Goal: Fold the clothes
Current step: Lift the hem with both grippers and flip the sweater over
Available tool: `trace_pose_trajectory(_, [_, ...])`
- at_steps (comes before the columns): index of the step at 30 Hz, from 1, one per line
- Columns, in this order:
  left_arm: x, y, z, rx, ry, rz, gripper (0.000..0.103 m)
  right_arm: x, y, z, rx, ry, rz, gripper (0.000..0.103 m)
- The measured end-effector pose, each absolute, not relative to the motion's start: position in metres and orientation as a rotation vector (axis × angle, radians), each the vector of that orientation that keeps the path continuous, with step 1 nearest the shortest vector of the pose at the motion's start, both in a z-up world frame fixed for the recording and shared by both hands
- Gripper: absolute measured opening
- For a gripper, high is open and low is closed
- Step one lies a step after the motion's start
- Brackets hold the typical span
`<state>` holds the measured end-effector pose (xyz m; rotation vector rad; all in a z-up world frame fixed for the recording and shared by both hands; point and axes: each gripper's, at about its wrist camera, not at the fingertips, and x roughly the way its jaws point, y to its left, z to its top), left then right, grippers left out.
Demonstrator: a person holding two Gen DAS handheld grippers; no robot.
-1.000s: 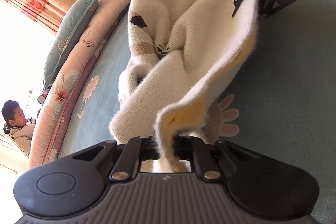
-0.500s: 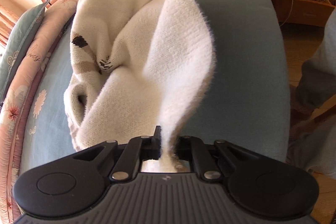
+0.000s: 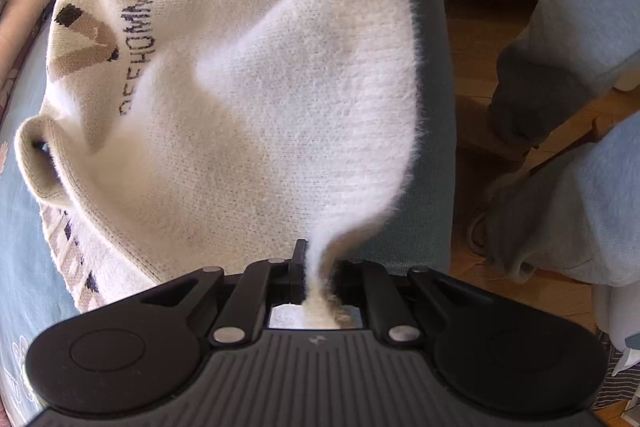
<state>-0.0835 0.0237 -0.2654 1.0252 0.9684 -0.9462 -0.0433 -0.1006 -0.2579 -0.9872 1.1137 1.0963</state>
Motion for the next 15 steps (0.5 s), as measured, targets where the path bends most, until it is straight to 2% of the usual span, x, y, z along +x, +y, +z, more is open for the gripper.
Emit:
trace_pose_trajectory(6, [-0.093,0.019,-0.267,1.036,0.993,-1.022,0.005,-0.048,-0.105,-0.268,-1.077,1.110,1.129,0.011])
trace_pose_trajectory(9, [-0.093,0.015,-0.280,1.073,1.012,-1.036,0.005,-0.052,-0.101,-0.274,-1.112,1.110,1.145,0.025])
trace_pose_trajectory(11, [-0.091,0.014,-0.285,1.068,1.021,-1.033,0.006,-0.051,-0.099,-0.273,-1.077,1.132,1.141,0.042])
trace_pose_trajectory(15, [-0.089,0.014,-0.272,1.027,1.034,-1.018,0.012,-0.041,-0.105,-0.264,-1.012,1.165,1.106,0.046])
